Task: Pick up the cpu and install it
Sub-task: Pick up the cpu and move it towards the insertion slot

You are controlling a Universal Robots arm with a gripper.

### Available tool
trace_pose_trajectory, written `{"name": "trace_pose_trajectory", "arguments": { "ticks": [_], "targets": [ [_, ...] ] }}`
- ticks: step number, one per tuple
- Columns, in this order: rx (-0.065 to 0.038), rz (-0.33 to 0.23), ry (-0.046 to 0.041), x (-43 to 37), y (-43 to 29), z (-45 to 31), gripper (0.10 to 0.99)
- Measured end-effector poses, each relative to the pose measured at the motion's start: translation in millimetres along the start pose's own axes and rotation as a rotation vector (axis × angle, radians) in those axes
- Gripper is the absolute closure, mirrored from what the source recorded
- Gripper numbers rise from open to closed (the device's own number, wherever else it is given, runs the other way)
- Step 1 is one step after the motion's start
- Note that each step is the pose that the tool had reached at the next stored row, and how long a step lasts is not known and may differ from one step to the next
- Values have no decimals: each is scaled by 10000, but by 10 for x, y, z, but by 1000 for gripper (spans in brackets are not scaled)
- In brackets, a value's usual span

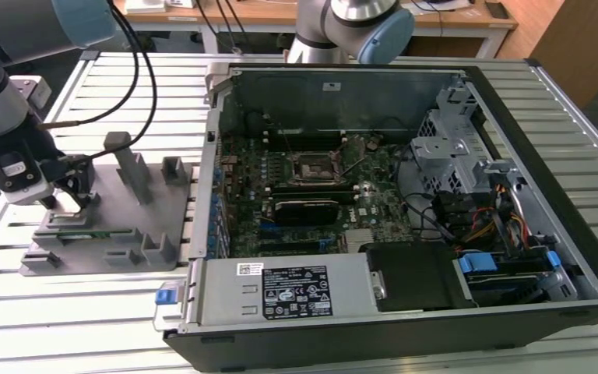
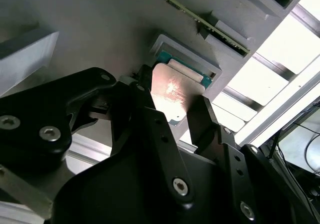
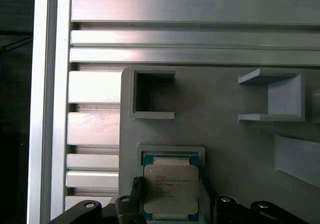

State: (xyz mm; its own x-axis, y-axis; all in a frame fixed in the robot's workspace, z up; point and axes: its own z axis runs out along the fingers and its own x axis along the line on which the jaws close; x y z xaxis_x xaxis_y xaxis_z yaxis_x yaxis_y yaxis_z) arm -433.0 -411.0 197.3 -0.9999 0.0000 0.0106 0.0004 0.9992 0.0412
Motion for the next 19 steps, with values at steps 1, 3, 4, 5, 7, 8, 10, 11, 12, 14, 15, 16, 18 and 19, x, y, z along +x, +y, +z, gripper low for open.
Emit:
{"name": "trace_pose_trajectory", "arguments": {
  "ticks": [1,3,4,5,7,8,10,11,12,14,15,16,18,19],
  "targets": [
    [2,0,2,0,0,-3,561],
    [0,0,3,1,0,-4,561],
    [0,1,3,1,0,-4,561],
    [-3,1,2,1,0,-4,561],
    [-5,1,2,1,0,-8,561],
    [-6,0,1,0,0,-10,561],
    [-4,0,5,1,0,-19,561],
    [-3,1,5,2,0,-27,561],
    [-4,0,4,1,0,-36,561],
    [-4,1,4,1,2,-53,561],
    [-6,0,2,1,2,-58,561],
    [-6,0,1,1,2,-62,561],
    [-7,0,0,1,2,-65,561],
    [-6,0,1,1,2,-66,561]
  ]
}}
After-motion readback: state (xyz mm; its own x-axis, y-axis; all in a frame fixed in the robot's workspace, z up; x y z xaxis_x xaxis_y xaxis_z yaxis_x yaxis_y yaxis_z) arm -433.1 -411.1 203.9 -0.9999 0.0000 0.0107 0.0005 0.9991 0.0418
